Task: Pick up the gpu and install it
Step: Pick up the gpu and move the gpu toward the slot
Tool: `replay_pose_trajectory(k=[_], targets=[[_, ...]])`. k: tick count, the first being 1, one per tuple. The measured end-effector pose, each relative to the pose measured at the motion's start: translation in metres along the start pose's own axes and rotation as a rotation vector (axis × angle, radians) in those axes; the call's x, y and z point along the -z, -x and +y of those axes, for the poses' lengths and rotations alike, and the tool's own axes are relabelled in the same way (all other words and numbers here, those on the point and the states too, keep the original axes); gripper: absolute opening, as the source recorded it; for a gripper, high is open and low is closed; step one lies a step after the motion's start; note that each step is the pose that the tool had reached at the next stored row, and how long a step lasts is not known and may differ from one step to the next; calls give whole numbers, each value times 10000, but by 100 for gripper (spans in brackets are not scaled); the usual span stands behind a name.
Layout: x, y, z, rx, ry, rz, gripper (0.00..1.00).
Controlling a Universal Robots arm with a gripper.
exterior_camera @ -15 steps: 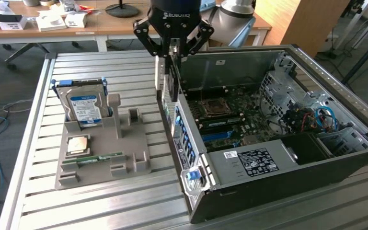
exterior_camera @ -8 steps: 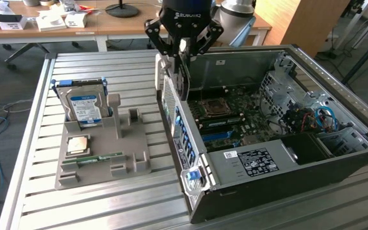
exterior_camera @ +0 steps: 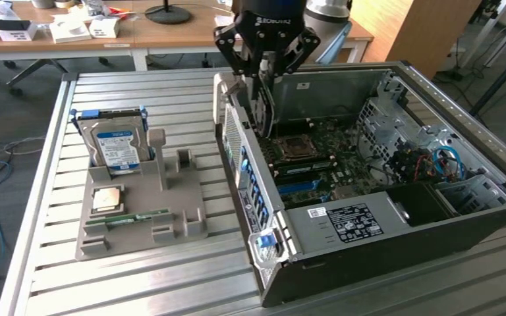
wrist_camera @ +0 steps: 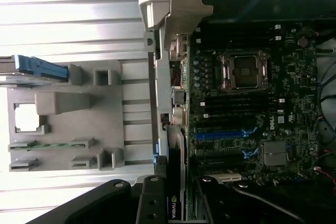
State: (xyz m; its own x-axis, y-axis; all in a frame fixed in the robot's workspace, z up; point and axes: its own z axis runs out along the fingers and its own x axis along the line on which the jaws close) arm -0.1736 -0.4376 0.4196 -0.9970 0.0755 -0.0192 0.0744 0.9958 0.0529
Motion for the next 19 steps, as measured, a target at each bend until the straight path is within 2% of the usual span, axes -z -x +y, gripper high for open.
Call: replay_pose_trajectory(k=[19], targets=[[-11, 482, 36, 0, 16, 2, 27]])
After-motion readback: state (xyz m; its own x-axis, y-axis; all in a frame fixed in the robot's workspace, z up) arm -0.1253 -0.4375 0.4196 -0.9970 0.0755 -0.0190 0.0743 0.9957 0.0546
